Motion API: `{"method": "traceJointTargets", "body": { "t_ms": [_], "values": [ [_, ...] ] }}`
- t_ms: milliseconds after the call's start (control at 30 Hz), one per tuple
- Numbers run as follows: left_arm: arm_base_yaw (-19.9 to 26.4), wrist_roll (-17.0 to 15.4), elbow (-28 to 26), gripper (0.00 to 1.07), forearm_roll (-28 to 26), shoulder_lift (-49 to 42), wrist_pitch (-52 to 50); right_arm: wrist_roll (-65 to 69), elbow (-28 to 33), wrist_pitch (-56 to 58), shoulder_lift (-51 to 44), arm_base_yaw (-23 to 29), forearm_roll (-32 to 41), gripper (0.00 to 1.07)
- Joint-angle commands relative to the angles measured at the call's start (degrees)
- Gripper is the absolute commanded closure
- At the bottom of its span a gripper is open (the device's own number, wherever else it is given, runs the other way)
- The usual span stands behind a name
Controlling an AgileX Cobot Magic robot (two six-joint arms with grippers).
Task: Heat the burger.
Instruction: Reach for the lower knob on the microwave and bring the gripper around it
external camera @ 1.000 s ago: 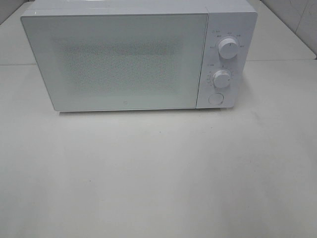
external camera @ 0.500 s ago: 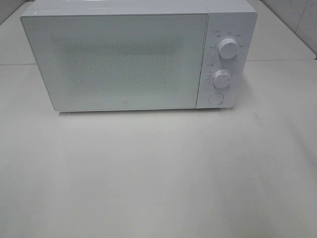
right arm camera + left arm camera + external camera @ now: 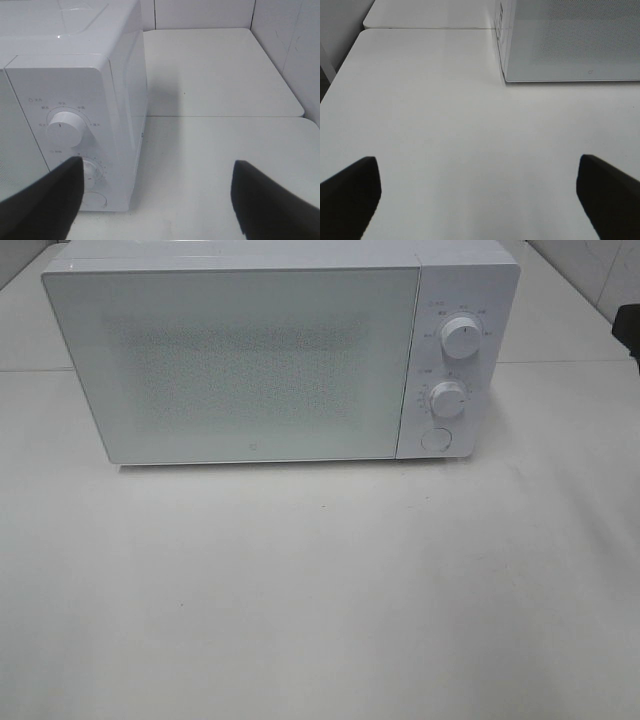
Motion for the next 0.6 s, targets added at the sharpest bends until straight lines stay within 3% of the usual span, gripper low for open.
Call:
{"method": "traceJointTargets", "body": {
  "t_ms": [33,167,233,367,433,600],
  "values": [
    [0.1,-0.2,0.2,0.06,-0.5,-1.6,-0.4,-1.8,2.1,-8.3,2.6,-0.2,2.6,0.31],
    [0.1,-0.2,0.2,0.06,-0.5,-1.6,-0.4,-5.7,5.2,-15.2,4.8,0.3,6.0,0.31],
    [0.1,-0.2,0.2,0.06,-0.5,-1.6,-0.4,-12.4,8.1,-22.6,7.7,4.8,14.0,0.31],
    [0.1,-0.2,0.2,0.06,-0.5,-1.6,-0.4,-18.3,9.2,-26.4,10.1,8.8,20.3,0.31],
    [0.1,-0.2,0.2,0.06,-0.5,-1.6,-0.4,-22.9,9.6,-30.8,13.3,13.8,27.2,0.31],
    [0.1,-0.2,0.2,0.06,-0.5,-1.6,-0.4,-25.8,9.6,-38.2,18.4,21.3,35.0,0.31]
  ]
}}
